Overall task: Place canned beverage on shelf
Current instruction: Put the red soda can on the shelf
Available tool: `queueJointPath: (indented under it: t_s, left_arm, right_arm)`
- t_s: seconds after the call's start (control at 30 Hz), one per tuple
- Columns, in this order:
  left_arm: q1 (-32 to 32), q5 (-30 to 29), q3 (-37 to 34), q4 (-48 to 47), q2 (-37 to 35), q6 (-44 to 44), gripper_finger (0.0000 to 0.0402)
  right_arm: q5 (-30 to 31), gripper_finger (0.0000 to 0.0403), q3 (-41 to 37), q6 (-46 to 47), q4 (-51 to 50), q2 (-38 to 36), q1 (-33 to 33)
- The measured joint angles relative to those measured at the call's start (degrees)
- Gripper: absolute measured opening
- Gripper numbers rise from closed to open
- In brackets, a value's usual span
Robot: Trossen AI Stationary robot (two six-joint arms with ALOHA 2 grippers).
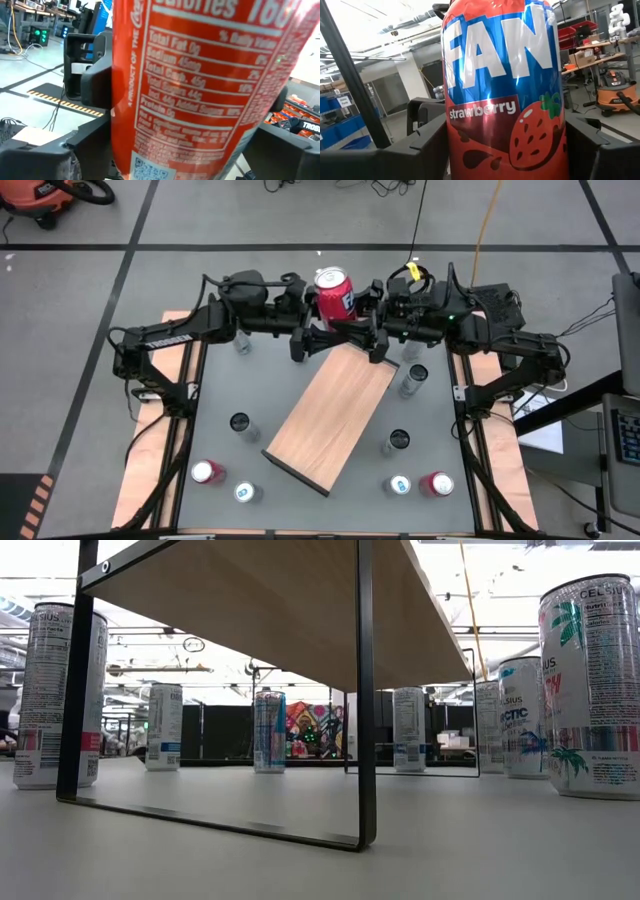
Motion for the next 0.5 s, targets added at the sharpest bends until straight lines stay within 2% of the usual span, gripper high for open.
queueJointPath:
  t_s: [0.3, 0.5]
  left_arm:
    - [0.06, -0.03, 0.0, -0.51, 0.0, 0.55, 0.0299]
    - [0.06, -0.04, 0.0, -0.73, 0.0, 0.44, 0.029]
  right_arm:
    - [-0.03, 0.0263, 0.0, 0.44, -0.28, 0.01, 0.02]
    - [-0.03, 0.0263, 0.0, 0.72, -0.51, 0.01, 0.02]
